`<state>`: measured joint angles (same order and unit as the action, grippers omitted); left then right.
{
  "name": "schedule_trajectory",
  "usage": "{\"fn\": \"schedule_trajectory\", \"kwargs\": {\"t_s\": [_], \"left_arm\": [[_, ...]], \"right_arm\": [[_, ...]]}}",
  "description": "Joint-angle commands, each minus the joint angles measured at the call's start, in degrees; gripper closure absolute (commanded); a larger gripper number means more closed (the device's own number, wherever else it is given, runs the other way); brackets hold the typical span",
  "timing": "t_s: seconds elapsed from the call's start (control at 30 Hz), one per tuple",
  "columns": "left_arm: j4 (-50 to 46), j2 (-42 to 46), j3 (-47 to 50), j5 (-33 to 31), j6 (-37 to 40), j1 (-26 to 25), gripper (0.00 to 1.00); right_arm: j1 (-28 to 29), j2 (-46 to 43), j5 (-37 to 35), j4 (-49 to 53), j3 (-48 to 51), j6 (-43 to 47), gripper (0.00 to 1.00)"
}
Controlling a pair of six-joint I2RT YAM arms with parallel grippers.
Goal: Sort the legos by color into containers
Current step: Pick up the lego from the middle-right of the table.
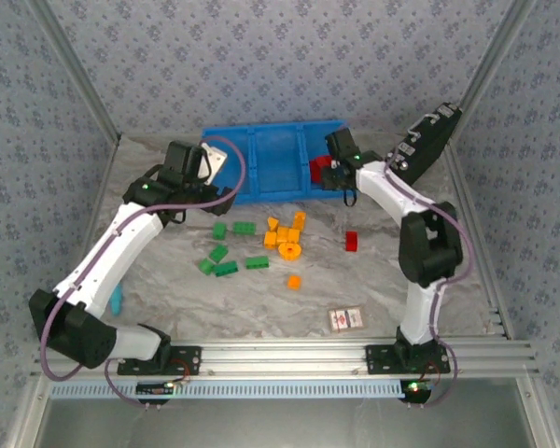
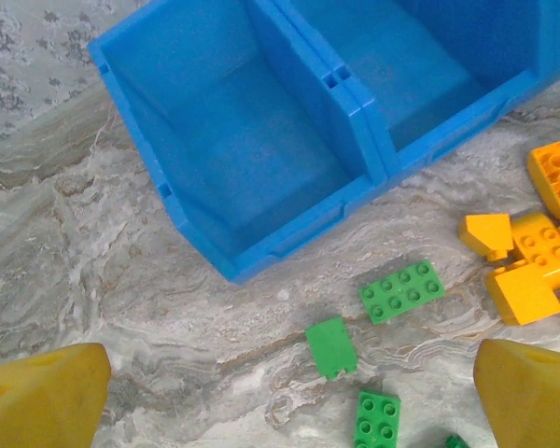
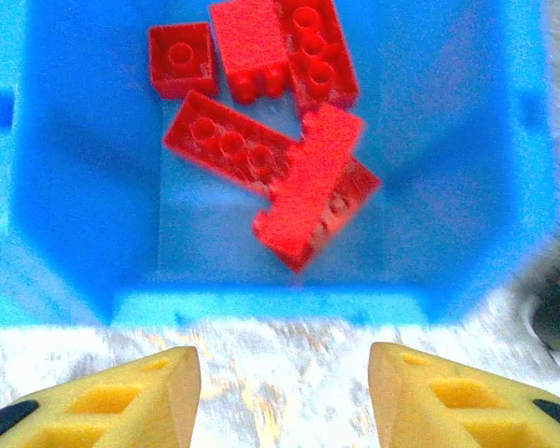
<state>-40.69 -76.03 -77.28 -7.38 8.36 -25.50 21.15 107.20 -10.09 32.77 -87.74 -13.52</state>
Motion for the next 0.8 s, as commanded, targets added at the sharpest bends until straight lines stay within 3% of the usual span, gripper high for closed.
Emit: {"fn": "schedule_trajectory", "kwargs": {"t_s": [0.0,0.33,0.77], "left_arm": [[-0.18,3.17,1.49,2.25,-0.98,-0.34,0.00],[0.63,7.70,5.33,3.50,-2.30,-0.78,0.00],[-0.18,10.39,8.26,3.78,-2.82,-0.78,0.00]], "right_arm": [[-0.37,-7.34,-2.65,-0.50,8.34,-2.31,0.48],[0.67,-18.46,-1.51,-4.61,30.47,-10.70,0.45],[3.09,-12.39,-3.65,-8.96,33.47,-12.32,0.30]]}}
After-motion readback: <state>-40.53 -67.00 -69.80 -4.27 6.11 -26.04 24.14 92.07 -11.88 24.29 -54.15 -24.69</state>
